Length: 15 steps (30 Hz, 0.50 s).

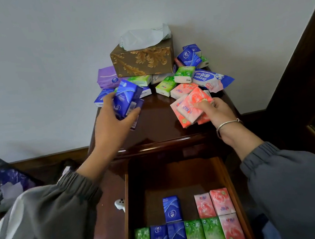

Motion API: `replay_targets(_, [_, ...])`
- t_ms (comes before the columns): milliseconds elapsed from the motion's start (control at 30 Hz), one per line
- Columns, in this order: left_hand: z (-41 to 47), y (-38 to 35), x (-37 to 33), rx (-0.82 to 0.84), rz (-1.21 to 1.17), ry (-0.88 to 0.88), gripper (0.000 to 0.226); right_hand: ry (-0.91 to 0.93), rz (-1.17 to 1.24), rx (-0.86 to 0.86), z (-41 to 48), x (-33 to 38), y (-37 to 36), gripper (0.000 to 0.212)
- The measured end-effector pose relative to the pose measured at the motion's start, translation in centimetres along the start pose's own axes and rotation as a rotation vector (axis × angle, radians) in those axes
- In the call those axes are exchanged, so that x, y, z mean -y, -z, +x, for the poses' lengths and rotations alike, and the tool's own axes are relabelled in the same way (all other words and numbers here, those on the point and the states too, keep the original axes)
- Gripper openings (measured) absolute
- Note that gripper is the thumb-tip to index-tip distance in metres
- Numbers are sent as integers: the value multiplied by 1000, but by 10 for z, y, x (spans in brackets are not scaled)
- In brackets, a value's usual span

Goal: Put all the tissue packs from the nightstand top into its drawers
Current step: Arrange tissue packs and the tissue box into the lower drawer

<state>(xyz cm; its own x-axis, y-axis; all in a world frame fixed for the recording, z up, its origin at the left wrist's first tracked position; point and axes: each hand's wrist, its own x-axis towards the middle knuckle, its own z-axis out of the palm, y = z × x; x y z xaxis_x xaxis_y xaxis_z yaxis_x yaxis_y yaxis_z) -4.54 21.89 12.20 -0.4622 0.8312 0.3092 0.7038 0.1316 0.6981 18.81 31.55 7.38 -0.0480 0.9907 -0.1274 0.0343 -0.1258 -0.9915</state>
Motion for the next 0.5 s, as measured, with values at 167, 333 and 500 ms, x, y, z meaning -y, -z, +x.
replay_targets(167, [-129,18,34,230,49,132,54,22,-14,2,4,-3,0,24])
replay_targets(333, [-174,-52,78,558,362,455,53,20,-14,20,8,-5,1,35])
replay_targets(500, [-167,-108,106,548,463,653,57,10,-21,14,8,-5,2,35])
